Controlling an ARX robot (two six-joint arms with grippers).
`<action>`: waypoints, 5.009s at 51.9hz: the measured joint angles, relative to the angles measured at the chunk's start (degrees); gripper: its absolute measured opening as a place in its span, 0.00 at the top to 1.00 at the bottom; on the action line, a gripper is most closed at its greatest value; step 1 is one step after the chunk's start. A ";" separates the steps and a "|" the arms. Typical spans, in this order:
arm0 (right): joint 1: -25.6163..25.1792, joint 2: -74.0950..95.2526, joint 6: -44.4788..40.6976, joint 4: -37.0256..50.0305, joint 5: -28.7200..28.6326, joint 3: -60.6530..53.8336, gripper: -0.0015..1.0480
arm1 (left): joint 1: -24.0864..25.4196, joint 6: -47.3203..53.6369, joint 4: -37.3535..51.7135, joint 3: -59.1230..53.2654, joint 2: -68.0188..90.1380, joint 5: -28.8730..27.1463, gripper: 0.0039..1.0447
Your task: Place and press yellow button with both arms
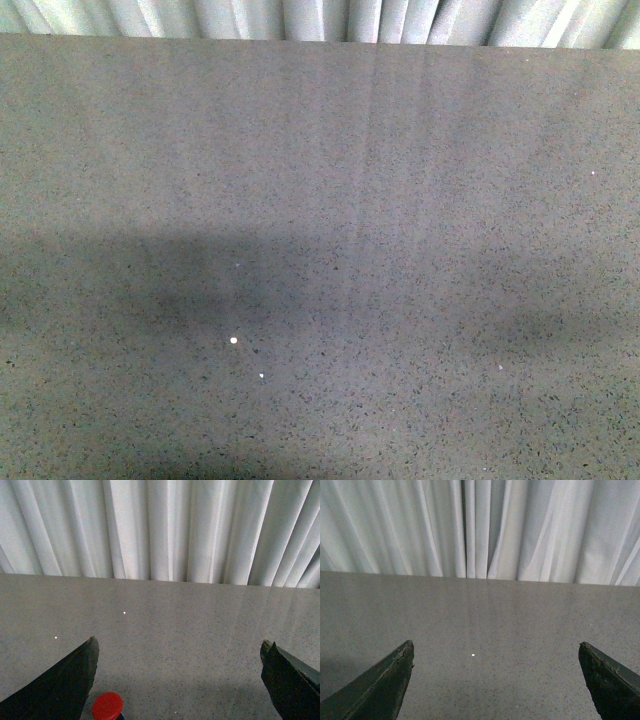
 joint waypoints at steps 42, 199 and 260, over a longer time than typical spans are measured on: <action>0.00 0.00 0.00 0.00 -0.02 0.00 0.09 | 21.92 1.20 7.48 14.71 46.14 20.96 0.09; 0.00 0.00 0.00 0.00 -0.02 0.00 0.09 | -24.57 -4.81 40.74 27.19 99.73 -3.61 0.66; 0.00 0.00 0.00 0.00 0.00 0.00 0.09 | -1.44 -1.55 43.43 14.53 58.05 -0.98 0.49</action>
